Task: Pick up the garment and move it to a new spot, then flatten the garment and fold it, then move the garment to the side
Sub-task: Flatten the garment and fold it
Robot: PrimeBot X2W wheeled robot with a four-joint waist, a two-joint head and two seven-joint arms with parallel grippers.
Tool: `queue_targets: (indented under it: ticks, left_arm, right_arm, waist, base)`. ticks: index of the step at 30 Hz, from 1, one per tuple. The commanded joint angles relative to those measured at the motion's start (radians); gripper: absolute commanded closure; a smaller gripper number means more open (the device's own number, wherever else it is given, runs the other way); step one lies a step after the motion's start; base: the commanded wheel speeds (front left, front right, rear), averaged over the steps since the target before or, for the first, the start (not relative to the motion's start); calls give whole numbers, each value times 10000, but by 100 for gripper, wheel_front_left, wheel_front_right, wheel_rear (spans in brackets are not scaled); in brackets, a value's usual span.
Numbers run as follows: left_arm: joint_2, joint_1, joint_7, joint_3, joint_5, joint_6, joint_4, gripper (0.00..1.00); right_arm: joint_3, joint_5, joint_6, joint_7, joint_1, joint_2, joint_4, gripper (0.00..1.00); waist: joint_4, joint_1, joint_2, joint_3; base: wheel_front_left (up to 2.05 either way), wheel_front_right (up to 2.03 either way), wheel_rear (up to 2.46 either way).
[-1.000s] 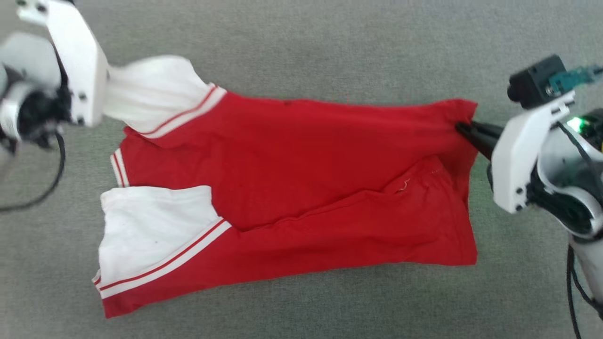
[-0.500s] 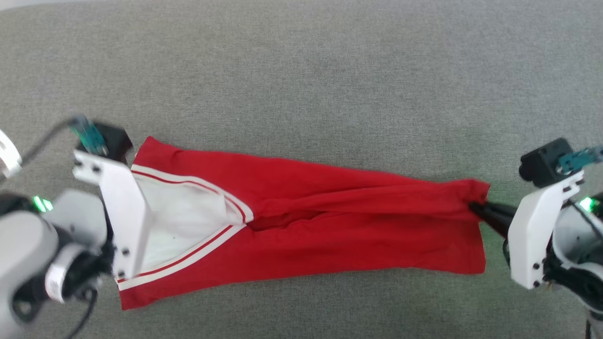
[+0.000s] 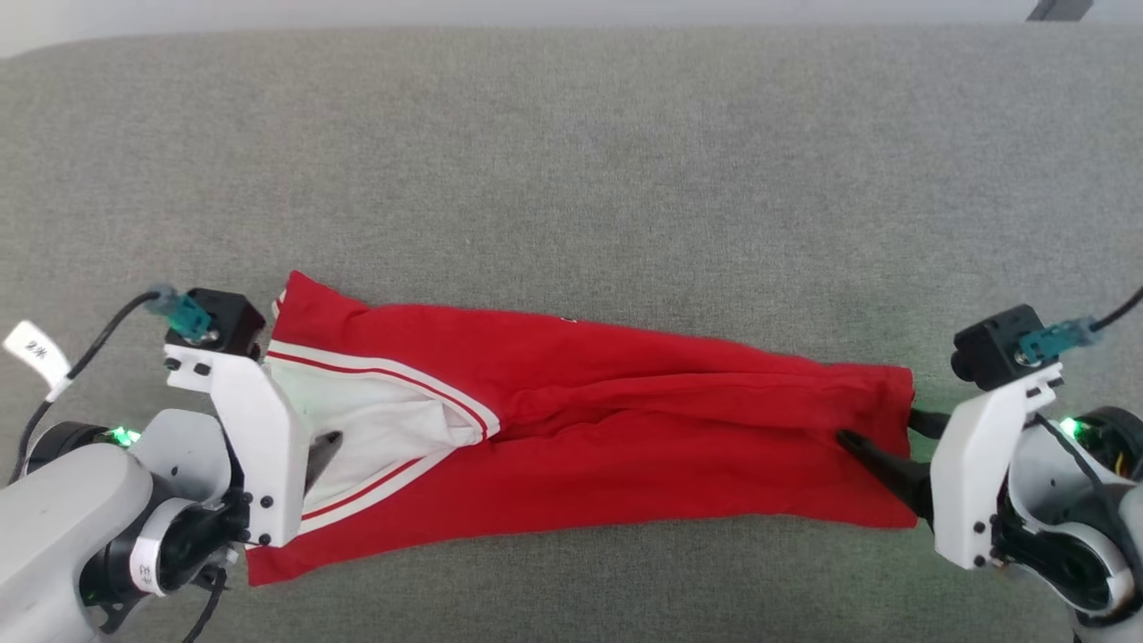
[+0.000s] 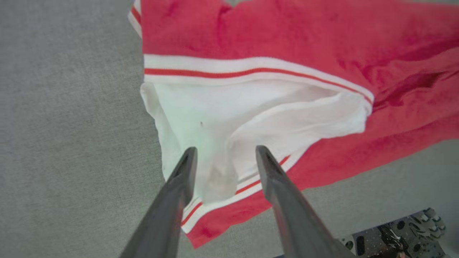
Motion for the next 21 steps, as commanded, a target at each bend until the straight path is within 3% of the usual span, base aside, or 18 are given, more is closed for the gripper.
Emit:
queue_targets:
  ticks: [1,13,21]
  left_arm:
    - [21,141,-189,66,-7,-97,20,0]
    - [-163,1514,-4499,1012,489,-1139,321,0]
    - [-623,2461,-7330,1510,737,-1559,1005,0]
  right_arm:
    - [-60,48,1,-64,172,22,3,0]
    - [-1479,192,1,-23,900,282,80,0]
    - [-1614,322,1,214,702,344,979,0]
  waist:
    - [36,0,-1,-107]
    - [323,0,-1,-424]
    - [746,0,-1,-436]
  base:
    - [0,0,0]
    - [0,0,0]
    - [0,0,0]
